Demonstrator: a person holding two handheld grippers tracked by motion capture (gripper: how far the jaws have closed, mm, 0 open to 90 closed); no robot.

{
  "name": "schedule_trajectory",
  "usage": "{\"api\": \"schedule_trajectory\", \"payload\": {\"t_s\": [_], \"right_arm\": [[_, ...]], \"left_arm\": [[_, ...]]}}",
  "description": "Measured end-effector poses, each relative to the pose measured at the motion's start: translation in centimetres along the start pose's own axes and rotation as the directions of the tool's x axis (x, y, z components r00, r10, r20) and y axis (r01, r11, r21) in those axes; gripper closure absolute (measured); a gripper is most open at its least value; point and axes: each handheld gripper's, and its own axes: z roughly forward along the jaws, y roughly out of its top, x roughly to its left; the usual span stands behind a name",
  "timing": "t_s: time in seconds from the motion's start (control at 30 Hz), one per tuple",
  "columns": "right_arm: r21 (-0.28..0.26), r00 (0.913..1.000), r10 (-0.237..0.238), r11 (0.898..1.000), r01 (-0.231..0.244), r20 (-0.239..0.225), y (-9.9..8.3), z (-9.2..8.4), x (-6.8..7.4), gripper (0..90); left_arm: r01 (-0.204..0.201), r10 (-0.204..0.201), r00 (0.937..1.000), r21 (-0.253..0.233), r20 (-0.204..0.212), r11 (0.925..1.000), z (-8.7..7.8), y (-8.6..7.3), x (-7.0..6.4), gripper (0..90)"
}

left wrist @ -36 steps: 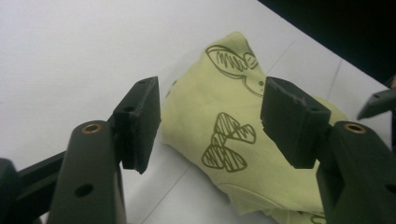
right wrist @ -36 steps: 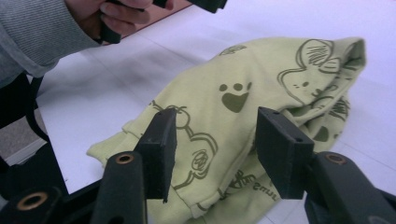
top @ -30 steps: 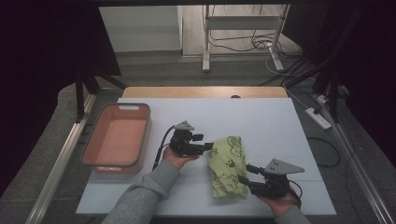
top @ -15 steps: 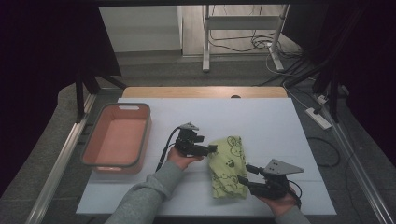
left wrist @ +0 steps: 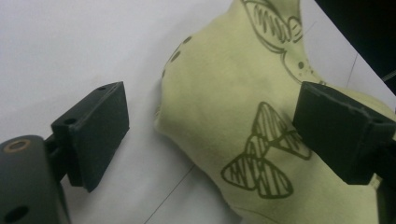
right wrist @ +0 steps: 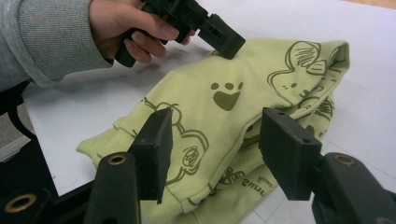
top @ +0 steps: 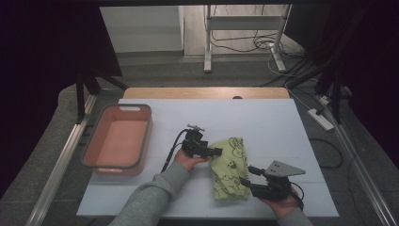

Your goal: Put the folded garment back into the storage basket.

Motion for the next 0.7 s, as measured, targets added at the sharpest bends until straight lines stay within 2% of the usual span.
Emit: {"api": "schedule_trajectory", "payload": {"t_s": [0.13,0.27,0.43,0.7], "right_arm": [[0.002,1.0,-0.004,1.0,0.004,0.003,0.0,0.0,0.0,45.2],[0.004,0.9999,-0.01,1.0,0.01,0.007,0.0,0.0,0.1,45.2],[0.002,0.9999,-0.011,1.0,0.011,0.009,0.0,0.0,0.0,45.2],[0.003,0.9997,-0.019,1.0,0.019,0.017,0.1,0.0,0.0,45.2]], "left_arm": [[0.018,-0.018,0.9998,0.007,0.009,0.9998,0.2,0.0,0.1,10.9],[0.05,-0.051,0.9978,0.03,0.041,0.9983,0.6,-0.1,0.2,12.0],[0.063,-0.065,0.9962,0.031,0.058,0.9975,0.8,-0.1,0.1,14.1],[0.076,-0.08,0.9922,0.046,0.095,0.996,1.8,0.0,-1.0,18.8]]}}
